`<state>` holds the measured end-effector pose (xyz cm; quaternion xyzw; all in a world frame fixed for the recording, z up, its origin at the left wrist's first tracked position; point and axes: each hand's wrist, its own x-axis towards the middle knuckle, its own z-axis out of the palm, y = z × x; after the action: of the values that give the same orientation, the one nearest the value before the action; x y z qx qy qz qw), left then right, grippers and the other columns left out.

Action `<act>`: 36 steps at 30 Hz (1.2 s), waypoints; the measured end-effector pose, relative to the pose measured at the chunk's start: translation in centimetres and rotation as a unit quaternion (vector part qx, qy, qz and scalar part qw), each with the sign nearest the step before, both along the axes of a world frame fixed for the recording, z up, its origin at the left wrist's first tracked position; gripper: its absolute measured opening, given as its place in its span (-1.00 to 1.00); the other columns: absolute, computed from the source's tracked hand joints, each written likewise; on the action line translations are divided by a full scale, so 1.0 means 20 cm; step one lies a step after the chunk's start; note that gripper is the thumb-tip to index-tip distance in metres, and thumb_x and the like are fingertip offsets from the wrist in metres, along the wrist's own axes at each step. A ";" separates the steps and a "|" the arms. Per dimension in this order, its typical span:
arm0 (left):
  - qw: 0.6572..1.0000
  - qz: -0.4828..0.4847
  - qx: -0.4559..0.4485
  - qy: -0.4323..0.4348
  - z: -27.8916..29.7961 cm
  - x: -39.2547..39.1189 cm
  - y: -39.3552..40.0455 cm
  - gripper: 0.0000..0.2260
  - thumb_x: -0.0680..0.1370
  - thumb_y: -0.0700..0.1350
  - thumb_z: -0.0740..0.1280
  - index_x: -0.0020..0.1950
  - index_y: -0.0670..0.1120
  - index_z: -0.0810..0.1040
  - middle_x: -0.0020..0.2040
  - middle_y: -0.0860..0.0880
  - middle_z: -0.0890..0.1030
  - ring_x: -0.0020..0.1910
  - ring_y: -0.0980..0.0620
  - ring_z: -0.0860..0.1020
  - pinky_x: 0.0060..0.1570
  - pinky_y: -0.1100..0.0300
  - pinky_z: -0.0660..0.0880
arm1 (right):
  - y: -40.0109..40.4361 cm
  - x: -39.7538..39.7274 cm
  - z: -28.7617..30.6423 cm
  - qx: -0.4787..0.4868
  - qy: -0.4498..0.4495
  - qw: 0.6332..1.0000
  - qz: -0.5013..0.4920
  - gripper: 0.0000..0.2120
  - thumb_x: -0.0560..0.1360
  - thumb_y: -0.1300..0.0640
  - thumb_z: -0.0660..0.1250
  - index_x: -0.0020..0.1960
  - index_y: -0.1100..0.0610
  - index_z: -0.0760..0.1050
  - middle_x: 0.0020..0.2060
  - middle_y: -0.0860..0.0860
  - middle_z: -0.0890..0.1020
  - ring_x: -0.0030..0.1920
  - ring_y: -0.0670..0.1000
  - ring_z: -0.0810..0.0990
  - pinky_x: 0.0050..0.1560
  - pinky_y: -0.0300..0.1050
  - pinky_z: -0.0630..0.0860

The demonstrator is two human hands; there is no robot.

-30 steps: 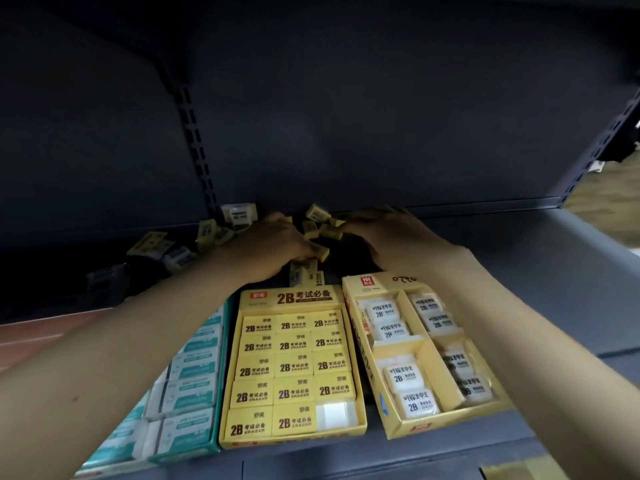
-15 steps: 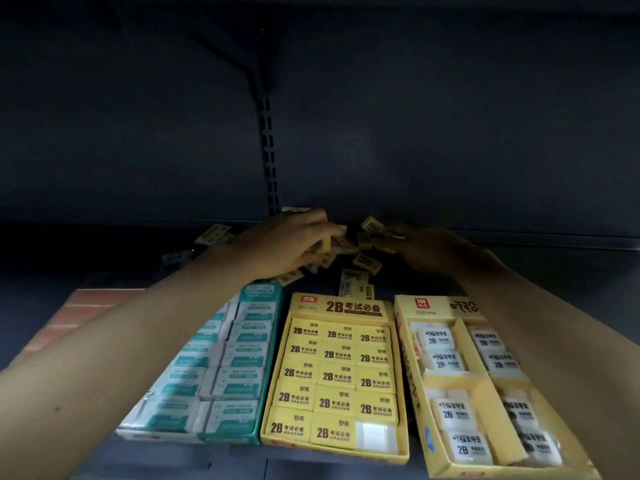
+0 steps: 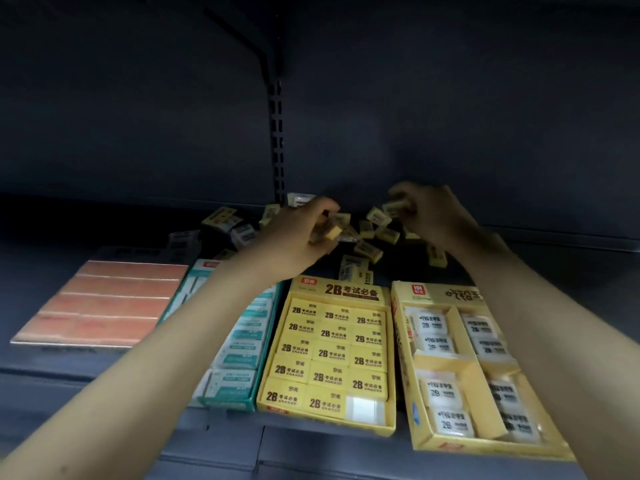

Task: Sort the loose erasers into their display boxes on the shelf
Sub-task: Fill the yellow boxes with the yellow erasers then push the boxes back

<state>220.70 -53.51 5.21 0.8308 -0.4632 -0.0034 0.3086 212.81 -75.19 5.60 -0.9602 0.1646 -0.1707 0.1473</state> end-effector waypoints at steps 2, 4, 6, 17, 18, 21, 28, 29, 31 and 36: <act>1.000 0.018 -0.011 0.016 0.00 -0.05 0.02 -0.64 0.52 -0.07 0.34 0.30 -0.02 0.42 0.00 0.11 0.52 -0.01 0.13 0.51 -0.07 0.33 0.38 | 0.07 -0.05 0.06 0.025 -0.027 0.999 0.036 -0.72 0.52 0.27 0.28 0.21 0.14 0.52 0.05 0.03 0.59 0.03 -0.04 0.56 -0.02 -0.30 0.44; 0.999 0.034 -0.027 0.024 0.00 -0.09 0.05 -0.68 0.51 -0.07 0.34 0.26 -0.02 0.46 0.03 0.10 0.54 0.02 0.11 0.52 -0.03 0.28 0.41 | 0.13 -0.12 0.10 0.043 -0.029 0.997 0.054 -0.76 0.52 0.28 0.28 0.15 0.10 0.58 -0.11 -0.11 0.58 -0.15 -0.24 0.53 -0.19 -0.51 0.36; 0.997 0.052 -0.047 0.020 -0.01 -0.14 0.09 -0.67 0.50 -0.10 0.35 0.26 -0.02 0.48 0.11 0.04 0.58 0.09 0.06 0.52 0.03 0.24 0.43 | 0.18 -0.19 0.13 0.075 -0.030 0.995 0.052 -0.76 0.51 0.26 0.30 0.10 0.03 0.60 -0.22 -0.26 0.52 -0.28 -0.41 0.48 -0.28 -0.59 0.31; 0.986 0.068 -0.070 0.138 -0.11 -0.39 0.29 -0.64 0.62 -0.16 0.13 0.42 0.04 0.34 0.21 -0.03 0.55 -0.21 0.27 0.53 -0.33 0.50 0.40 | 0.57 -0.53 0.00 0.158 -0.125 0.979 -0.005 -0.76 0.49 0.20 0.33 0.11 -0.03 0.58 -0.06 -0.22 0.55 -0.11 -0.28 0.53 -0.12 -0.56 0.37; 0.984 0.072 -0.069 0.151 -0.12 -0.39 0.30 -0.63 0.63 -0.19 0.11 0.43 0.05 0.32 0.22 -0.06 0.55 -0.26 0.25 0.53 -0.42 0.50 0.37 | 0.61 -0.53 -0.01 0.169 -0.133 0.977 0.003 -0.71 0.49 0.21 0.34 0.17 -0.03 0.55 0.00 -0.20 0.54 -0.05 -0.28 0.51 -0.07 -0.56 0.37; 0.978 0.082 -0.070 0.176 -0.11 -0.40 0.35 -0.60 0.63 -0.20 0.08 0.44 0.10 0.28 0.21 -0.06 0.54 -0.23 0.05 0.58 -0.35 0.22 0.54 | 0.69 -0.56 -0.06 0.189 -0.141 0.971 0.022 -0.72 0.47 0.18 0.36 0.16 -0.03 0.56 0.07 -0.17 0.51 0.07 -0.20 0.49 0.07 -0.41 0.40; 0.963 0.125 -0.070 0.227 -0.09 -0.40 0.43 -0.53 0.60 -0.29 0.08 0.46 0.07 0.24 0.23 -0.26 0.50 -0.64 0.26 0.35 -0.62 0.45 0.22 | 0.74 -0.54 -0.11 0.239 -0.111 0.964 0.019 -0.75 0.47 0.17 0.40 0.12 -0.03 0.58 0.02 -0.26 0.51 -0.01 -0.30 0.49 0.04 -0.58 0.36; 0.963 0.127 -0.071 0.228 -0.09 -0.40 0.43 -0.53 0.60 -0.30 0.08 0.46 0.07 0.24 0.25 -0.22 0.50 -0.59 0.25 0.39 -0.60 0.44 0.25 | 0.74 -0.54 -0.11 0.248 -0.103 0.963 0.020 -0.75 0.47 0.15 0.41 0.13 -0.02 0.57 0.00 -0.28 0.49 -0.06 -0.35 0.47 0.00 -0.62 0.35; 0.964 0.121 -0.076 0.223 -0.11 -0.39 0.45 -0.53 0.59 -0.30 0.08 0.44 0.09 0.26 0.31 -0.05 0.47 -0.29 0.16 0.56 -0.37 0.30 0.50 | 0.74 -0.54 -0.11 0.255 -0.097 0.962 0.021 -0.77 0.47 0.10 0.41 0.12 0.00 0.59 -0.02 -0.30 0.49 -0.06 -0.37 0.45 0.00 -0.61 0.36; 0.969 0.124 -0.068 0.204 -0.12 -0.38 0.48 -0.57 0.59 -0.28 0.12 0.41 0.07 0.32 0.33 0.05 0.44 -0.19 0.14 0.58 -0.26 0.24 0.53 | 0.75 -0.55 -0.11 0.190 -0.084 0.978 0.005 -0.79 0.52 0.18 0.32 0.13 0.03 0.59 0.03 -0.14 0.57 0.09 -0.19 0.51 0.08 -0.49 0.41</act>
<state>213.11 -44.01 2.74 0.8403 -0.2833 -0.1033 0.4504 201.83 -60.27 3.39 -0.8977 0.1762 -0.2159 0.3411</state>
